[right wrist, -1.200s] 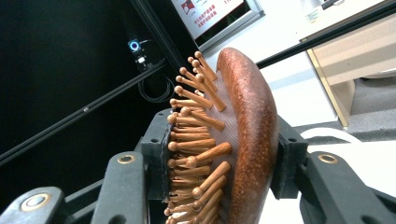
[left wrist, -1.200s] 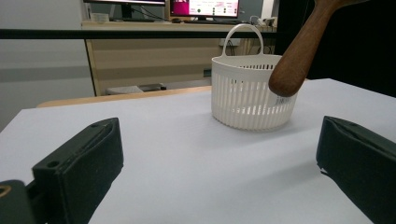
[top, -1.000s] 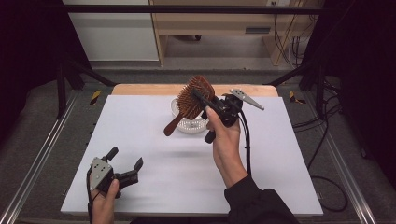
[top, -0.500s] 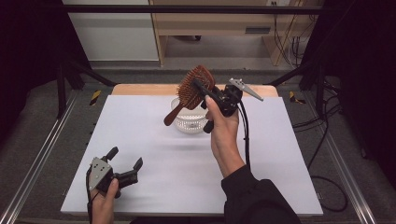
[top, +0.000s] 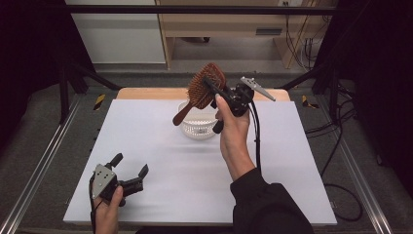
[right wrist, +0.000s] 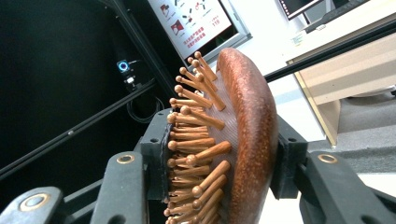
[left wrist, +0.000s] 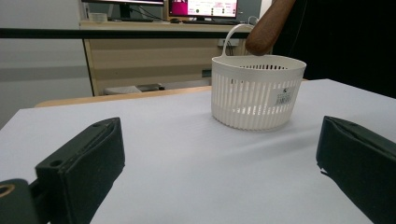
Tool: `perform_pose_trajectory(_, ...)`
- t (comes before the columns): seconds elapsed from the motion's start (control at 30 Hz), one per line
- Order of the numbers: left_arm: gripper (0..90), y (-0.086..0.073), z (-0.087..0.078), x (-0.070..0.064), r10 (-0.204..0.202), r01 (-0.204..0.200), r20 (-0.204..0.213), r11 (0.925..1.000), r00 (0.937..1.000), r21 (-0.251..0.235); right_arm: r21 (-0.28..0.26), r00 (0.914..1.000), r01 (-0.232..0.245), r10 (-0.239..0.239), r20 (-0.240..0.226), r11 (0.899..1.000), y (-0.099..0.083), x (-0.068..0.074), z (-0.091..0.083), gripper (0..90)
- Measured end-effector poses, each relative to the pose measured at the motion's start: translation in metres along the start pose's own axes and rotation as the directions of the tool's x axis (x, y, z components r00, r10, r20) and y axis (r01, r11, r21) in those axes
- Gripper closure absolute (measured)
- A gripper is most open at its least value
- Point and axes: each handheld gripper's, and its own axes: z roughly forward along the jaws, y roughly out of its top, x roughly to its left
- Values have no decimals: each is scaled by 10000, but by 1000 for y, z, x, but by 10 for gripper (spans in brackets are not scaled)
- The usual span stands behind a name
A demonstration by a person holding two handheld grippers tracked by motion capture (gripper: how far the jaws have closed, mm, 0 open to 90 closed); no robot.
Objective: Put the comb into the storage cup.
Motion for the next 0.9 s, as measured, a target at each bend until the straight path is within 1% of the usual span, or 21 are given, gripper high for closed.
perform_pose_trajectory(0.17, 10, 0, 0, 0, -49, 50, 44, 10000, 10000, -26, -119, 9999, -21, 23, 107, 9999, 5, -2, 5, 511)
perform_pose_trajectory(0.2, 10, -1, 0, 1, 6, -6, 66, 10000, 10000, 18, -169, 9999, -17, 19, 119, 9999, 7, -2, 6, 511)
perform_pose_trajectory(0.27, 10, -1, 1, 0, -32, 32, 62, 10000, 10000, 19, -344, 9999, 18, -14, 126, 9994, 11, -3, 9, 511)
perform_pose_trajectory(0.37, 10, -1, 0, 1, 42, -41, 65, 10000, 10000, -23, -545, 9999, -18, 26, 143, 9985, 17, -5, 13, 511)
perform_pose_trajectory(0.53, 10, -1, 0, 2, 6, -6, 32, 10000, 10000, -45, -660, 9996, 124, -106, 276, 9977, 23, -9, 19, 511)
perform_pose_trajectory(0.77, 9, -1, 0, 3, -90, 90, 72, 9999, 9999, -44, -724, 9988, 203, -170, 462, 9972, 25, -14, 17, 510)
perform_pose_trajectory(0.9, 9, -1, 0, 3, -65, 65, 54, 10000, 10000, -53, -773, 9982, 237, -193, 567, 9967, 26, -16, 15, 510)
